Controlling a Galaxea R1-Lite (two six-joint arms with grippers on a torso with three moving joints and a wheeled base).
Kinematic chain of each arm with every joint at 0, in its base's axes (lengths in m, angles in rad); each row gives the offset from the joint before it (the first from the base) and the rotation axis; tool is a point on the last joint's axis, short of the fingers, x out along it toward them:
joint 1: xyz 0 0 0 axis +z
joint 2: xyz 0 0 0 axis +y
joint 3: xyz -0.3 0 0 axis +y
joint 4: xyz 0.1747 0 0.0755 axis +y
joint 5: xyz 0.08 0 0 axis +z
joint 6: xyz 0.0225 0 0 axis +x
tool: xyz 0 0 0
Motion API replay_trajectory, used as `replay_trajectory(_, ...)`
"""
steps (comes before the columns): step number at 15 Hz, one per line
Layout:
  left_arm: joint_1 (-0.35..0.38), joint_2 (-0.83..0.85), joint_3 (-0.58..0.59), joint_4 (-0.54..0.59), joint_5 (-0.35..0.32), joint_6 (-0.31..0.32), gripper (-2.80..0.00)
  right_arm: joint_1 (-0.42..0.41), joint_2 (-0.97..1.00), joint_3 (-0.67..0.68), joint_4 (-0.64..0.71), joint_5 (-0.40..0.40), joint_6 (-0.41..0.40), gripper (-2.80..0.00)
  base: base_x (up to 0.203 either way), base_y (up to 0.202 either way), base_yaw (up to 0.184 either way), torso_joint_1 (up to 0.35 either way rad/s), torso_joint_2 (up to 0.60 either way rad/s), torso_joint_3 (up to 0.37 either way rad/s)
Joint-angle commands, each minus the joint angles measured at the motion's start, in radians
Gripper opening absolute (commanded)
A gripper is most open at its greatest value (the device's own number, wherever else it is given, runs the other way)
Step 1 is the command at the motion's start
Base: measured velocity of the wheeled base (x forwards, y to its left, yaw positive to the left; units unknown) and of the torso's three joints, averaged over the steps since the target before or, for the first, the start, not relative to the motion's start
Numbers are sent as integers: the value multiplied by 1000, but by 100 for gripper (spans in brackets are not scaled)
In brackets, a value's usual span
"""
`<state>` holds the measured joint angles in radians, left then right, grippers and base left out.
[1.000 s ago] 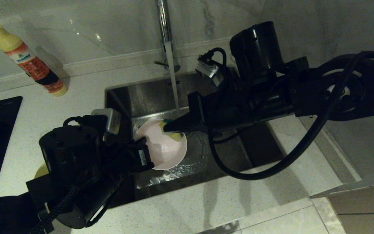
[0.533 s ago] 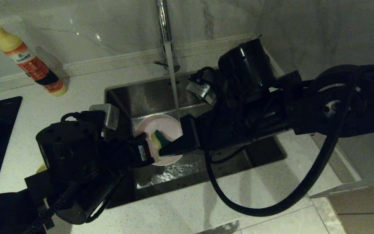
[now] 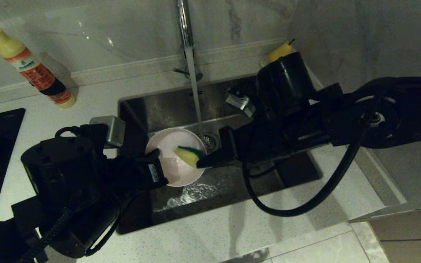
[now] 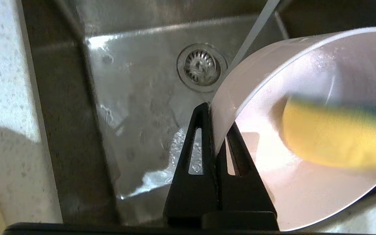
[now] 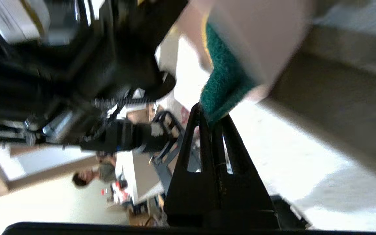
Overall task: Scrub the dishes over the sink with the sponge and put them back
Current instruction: Wipe the bowl
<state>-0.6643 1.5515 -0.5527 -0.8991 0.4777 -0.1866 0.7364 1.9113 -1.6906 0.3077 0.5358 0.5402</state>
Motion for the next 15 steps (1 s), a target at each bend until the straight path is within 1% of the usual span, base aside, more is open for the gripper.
replay_trajectory(1,-1,4,13,-6,2,-2,-280,-37,6,-21,2,5,4,-280,0,0,0,0,0,0)
replay_trajectory(5,-1,34,38,-15,3,-2,-280,-48,-29,-37,4,9,6,-280,0,0,0,0,0,0)
replay_trajectory(6,-1,55,41,-36,3,-3,-280,-48,-32,-38,2,10,4,-280,0,0,0,0,0,0)
replay_trajectory(8,1,105,40,-137,4,1,-280,-46,-43,-38,2,10,3,-280,0,0,0,0,0,0)
replay_trajectory(9,5,118,39,-165,4,2,-280,-43,-51,-38,2,11,3,-280,0,0,0,0,0,0)
replay_trajectory(14,56,125,25,-171,5,-1,-280,-37,-139,-19,10,12,7,-280,0,0,0,0,0,0)
replay_trajectory(15,80,125,24,-168,4,-1,-280,-37,-184,-4,10,14,13,-280,0,0,0,0,0,0)
